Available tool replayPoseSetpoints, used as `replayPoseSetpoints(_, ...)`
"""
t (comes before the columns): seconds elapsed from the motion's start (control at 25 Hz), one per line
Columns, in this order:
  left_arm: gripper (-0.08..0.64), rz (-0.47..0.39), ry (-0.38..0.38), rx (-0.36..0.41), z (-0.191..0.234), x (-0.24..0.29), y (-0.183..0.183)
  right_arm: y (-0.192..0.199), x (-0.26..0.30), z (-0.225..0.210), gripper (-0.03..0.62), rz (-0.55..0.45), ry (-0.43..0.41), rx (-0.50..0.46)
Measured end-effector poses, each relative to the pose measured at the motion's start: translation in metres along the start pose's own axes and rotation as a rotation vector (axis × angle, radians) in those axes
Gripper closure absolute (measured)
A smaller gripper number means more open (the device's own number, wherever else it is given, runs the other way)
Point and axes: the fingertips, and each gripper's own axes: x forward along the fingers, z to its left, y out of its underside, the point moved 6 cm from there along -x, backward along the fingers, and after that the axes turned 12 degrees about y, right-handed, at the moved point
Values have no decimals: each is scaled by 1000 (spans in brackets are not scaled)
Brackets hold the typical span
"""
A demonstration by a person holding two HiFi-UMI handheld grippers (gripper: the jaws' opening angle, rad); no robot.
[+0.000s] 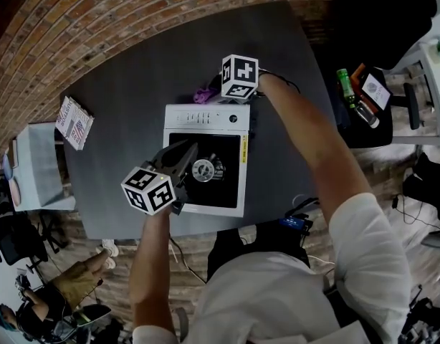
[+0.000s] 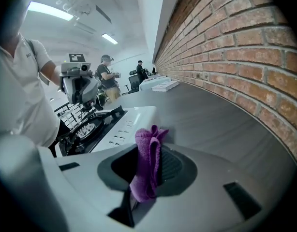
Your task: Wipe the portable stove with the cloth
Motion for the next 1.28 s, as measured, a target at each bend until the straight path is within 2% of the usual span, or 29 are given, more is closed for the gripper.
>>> replayPoseSetpoints(0.68, 517, 38, 57, 21, -19, 44, -6, 45, -45, 7, 502, -3, -41, 76)
replayPoseSetpoints(1.28, 517, 68, 123, 44, -39, 70, -6, 84, -88, 18, 502, 6, 5, 134)
